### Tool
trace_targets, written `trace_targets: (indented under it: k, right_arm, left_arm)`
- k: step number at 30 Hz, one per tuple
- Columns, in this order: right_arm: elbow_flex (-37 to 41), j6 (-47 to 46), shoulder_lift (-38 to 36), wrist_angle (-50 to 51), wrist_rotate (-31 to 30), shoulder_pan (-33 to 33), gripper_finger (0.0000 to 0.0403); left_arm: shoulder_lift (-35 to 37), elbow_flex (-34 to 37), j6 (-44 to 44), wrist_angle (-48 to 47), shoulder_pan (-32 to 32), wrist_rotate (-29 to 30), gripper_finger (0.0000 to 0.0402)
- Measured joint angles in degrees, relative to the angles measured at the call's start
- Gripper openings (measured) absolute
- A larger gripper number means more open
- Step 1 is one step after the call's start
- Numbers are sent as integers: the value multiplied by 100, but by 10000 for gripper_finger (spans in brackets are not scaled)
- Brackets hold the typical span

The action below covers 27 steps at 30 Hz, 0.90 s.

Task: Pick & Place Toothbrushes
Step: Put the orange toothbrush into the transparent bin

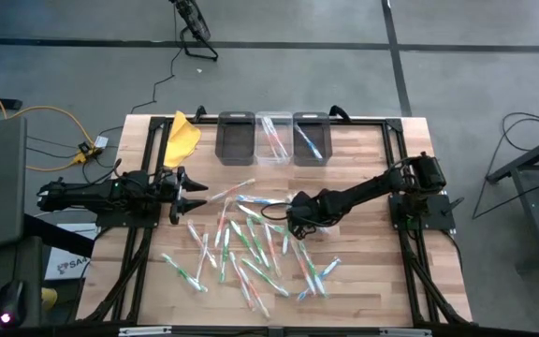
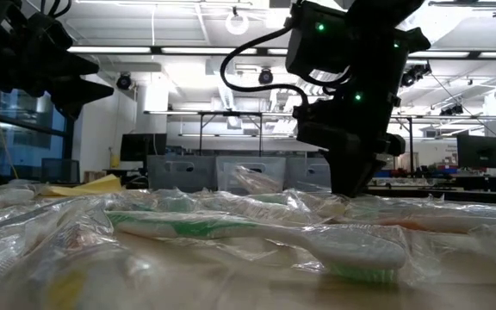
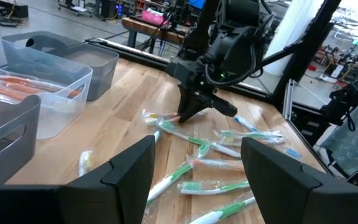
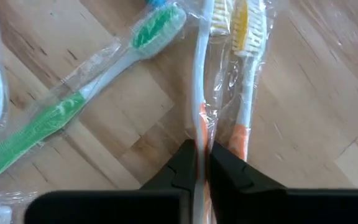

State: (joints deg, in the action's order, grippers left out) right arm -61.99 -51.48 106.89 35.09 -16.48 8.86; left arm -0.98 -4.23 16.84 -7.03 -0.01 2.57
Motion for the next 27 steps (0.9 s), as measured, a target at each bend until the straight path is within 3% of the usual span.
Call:
trace_targets:
  k: [10, 18, 27]
  right_arm:
    - [17, 32, -779, 541, -299, -2, 16]
    - [15, 498, -1396, 302, -582, -68, 17]
    - [-27, 1512, -1410, -770, -23, -808, 11]
  left_arm:
    - [0, 0, 149, 2, 0, -2, 232]
    - [0, 0, 150, 2, 0, -2, 232]
    - [0, 0, 151, 2, 0, -2, 232]
